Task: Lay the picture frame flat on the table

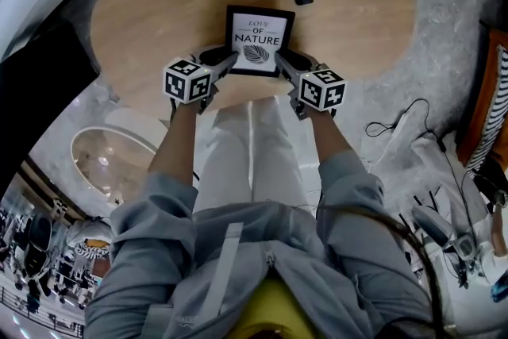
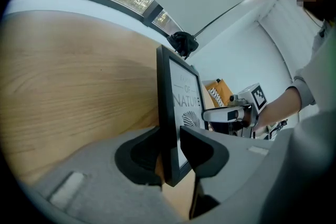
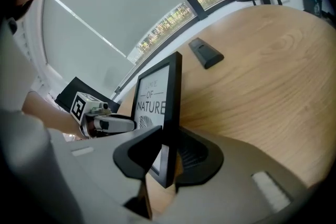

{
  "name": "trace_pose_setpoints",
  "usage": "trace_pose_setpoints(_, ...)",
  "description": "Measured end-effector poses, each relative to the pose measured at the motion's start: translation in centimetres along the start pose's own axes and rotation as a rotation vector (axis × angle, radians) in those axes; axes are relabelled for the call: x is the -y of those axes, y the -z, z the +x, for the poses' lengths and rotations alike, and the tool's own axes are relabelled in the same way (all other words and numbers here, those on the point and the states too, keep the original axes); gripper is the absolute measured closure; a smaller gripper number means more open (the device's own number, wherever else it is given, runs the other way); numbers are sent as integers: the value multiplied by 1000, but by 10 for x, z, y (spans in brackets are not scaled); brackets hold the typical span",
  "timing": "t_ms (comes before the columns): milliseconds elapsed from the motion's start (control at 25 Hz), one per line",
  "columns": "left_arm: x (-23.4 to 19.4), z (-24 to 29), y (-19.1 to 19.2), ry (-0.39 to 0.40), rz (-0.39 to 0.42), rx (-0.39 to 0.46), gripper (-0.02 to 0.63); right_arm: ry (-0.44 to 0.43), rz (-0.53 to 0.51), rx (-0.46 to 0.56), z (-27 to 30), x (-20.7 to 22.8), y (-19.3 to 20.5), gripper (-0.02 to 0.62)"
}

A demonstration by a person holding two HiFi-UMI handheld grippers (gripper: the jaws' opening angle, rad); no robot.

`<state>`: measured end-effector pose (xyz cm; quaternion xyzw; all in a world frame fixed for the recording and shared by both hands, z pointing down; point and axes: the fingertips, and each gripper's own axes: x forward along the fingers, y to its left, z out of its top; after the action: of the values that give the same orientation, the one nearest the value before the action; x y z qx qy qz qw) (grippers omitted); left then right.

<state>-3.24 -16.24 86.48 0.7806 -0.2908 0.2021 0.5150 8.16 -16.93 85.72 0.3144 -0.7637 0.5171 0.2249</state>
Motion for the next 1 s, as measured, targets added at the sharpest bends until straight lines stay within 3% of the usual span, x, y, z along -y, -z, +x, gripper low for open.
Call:
trace_pose_setpoints(280,-5,7,3,-72,-35,-10,491,38,99,-17,2,11,8,509)
trace_pose_setpoints(640,-7,8,3,-200,-64,5,482,116,149,-13,4,15,10,509)
trace_pose_setpoints(800,-7,7,3,-272,-62,4,471,183,162,0,3,15,12,508)
trace_pose_setpoints(1000,-8,3,6,-403,-43,-24,484,350,127,-1,0,21,17,503)
